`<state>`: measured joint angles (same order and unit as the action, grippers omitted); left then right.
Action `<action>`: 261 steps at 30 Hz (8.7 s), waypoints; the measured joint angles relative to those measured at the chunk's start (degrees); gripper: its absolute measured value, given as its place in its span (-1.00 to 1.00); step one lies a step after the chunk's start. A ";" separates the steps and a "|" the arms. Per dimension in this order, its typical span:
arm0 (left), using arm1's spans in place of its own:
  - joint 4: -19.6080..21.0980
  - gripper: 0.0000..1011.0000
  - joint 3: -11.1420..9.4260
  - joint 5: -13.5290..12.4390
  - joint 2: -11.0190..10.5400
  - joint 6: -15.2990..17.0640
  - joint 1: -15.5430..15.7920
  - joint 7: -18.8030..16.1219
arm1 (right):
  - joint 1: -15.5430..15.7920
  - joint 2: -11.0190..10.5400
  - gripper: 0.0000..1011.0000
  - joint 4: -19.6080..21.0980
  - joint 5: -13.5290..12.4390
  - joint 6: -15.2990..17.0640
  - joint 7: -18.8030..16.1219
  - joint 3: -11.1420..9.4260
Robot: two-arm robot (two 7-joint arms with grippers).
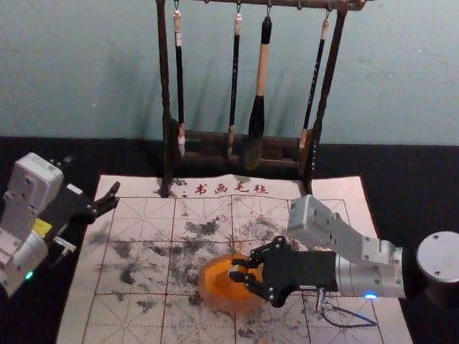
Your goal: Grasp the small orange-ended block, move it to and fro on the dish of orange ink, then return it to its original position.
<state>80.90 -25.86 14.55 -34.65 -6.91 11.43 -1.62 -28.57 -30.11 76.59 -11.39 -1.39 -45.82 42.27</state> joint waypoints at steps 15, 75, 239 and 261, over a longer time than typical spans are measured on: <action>0.00 0.98 0.00 0.00 0.00 0.00 0.00 0.00 | -1.35 0.79 -0.76 -2.37 0.84 0.53 1.16 -0.51; 0.00 0.98 0.00 0.00 0.00 0.00 0.00 0.00 | 0.35 -3.62 -0.76 4.43 2.74 4.93 1.12 -0.29; 0.00 0.98 0.00 0.00 0.00 0.00 0.00 0.00 | 8.36 -12.77 -0.77 15.18 -6.61 27.27 9.55 -9.98; 0.00 0.98 0.00 0.00 0.00 0.00 0.00 0.00 | 8.01 -12.26 -0.77 14.57 -6.34 27.22 9.72 -9.89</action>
<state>80.90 -25.86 14.55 -34.65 -6.91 11.43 -1.62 -20.56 -42.37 91.16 -17.73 25.82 -36.10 32.39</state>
